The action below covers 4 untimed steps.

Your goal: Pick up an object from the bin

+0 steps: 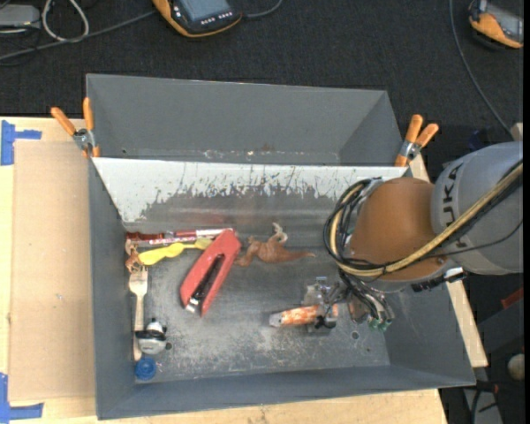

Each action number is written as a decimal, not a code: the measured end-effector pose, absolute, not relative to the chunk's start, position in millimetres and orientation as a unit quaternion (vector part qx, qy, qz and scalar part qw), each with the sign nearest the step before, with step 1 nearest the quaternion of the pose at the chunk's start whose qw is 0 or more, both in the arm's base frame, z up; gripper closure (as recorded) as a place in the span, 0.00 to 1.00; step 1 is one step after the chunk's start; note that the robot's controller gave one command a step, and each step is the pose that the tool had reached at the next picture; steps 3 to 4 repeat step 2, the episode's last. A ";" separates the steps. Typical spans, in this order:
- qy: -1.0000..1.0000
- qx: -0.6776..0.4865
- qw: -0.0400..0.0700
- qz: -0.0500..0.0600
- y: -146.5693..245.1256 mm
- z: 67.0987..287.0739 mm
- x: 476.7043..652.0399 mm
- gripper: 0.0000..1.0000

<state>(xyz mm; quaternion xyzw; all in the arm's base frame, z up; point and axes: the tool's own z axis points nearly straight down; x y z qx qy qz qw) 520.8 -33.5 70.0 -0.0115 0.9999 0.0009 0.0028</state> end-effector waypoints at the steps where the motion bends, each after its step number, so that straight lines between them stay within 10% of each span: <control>1: 1.000 -0.020 -0.001 0.001 -45.0 127.5 533.7 1.00; 2: 0.998 -0.055 -0.002 0.002 -45.2 202.6 529.7 1.00; 4: 0.998 -0.055 -0.002 0.002 -45.2 202.6 529.7 1.00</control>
Offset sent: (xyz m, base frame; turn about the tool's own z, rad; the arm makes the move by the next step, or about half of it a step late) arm 0.0039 -0.0127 0.1936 -0.1467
